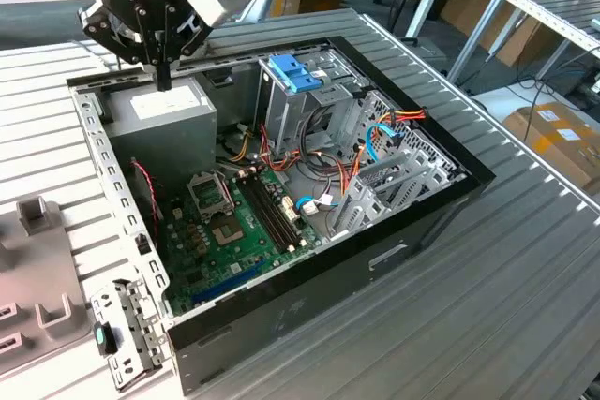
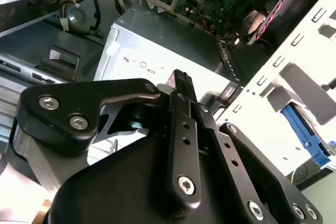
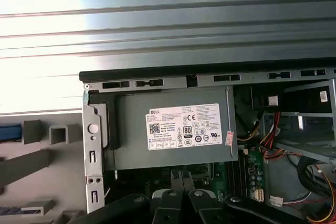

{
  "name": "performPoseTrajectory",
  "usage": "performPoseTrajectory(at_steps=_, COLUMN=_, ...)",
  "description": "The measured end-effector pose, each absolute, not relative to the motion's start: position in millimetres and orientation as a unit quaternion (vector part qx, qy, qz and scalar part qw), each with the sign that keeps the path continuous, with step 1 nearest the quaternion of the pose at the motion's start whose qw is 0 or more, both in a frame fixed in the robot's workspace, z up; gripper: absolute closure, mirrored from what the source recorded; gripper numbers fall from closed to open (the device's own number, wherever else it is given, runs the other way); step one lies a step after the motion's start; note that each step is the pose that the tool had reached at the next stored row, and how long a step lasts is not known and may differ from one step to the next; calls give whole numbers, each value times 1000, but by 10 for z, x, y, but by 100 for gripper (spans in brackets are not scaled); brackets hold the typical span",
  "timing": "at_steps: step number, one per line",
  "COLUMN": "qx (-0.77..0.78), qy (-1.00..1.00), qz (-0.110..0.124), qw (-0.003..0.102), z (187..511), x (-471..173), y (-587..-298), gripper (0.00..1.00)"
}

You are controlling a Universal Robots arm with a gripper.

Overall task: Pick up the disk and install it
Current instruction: 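Reach for the disk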

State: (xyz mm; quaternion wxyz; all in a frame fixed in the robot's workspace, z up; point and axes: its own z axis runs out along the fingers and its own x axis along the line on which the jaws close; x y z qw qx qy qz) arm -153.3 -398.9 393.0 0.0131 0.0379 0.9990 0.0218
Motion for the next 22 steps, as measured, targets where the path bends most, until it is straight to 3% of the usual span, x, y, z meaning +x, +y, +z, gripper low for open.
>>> performPoseTrajectory(at_steps=22, qx=38, qy=999, qz=22, qw=13, z=3928, x=-1929, y=-3989, gripper=89)
